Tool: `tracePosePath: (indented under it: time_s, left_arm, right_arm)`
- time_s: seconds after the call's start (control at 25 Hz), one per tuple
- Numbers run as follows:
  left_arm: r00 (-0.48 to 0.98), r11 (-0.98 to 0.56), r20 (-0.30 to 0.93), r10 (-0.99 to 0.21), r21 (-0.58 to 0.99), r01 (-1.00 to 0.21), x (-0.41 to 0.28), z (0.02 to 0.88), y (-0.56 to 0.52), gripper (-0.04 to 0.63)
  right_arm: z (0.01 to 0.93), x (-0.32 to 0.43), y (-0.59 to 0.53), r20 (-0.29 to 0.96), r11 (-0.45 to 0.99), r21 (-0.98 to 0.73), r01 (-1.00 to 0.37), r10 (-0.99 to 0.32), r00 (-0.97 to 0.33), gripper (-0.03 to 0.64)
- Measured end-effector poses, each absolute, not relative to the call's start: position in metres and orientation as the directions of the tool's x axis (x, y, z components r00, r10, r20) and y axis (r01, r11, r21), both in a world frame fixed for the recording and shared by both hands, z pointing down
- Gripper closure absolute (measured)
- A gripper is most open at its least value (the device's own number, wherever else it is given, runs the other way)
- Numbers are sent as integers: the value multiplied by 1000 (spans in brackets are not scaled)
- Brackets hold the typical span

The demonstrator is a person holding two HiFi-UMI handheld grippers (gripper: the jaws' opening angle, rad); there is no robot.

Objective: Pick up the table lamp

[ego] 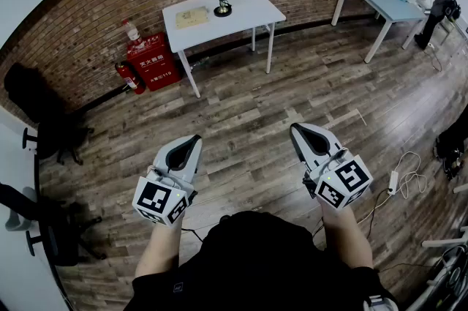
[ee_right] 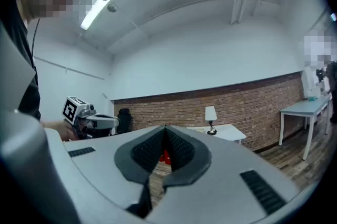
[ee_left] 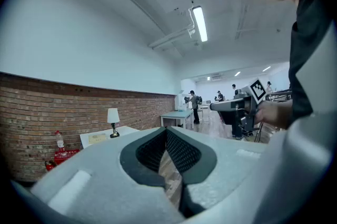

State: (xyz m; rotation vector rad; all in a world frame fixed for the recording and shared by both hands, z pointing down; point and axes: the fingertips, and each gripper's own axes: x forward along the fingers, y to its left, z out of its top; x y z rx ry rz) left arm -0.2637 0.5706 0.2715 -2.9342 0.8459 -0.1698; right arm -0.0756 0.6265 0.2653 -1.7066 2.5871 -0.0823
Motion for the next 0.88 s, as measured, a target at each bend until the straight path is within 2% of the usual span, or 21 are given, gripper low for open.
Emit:
tracePosePath:
  time_s: [0.28, 0.52, 0.88]
  left_arm:
    - [850, -854, 77, -520, -76, -515, -231, 275, 574, 588]
    - [818, -825, 112, -565, -72, -560, -213, 293, 570, 588]
    - [812, -825, 154, -562, -38, -564, -180, 311, 539, 588]
  right_arm:
    - [279, -49, 645, -1, 390, -101, -915, -920, -392, 607]
    - [290, -21, 671, -15, 421, -115, -900, -906, -423, 607]
    - [318, -3, 627, 18, 482, -160, -862, -871, -491, 606]
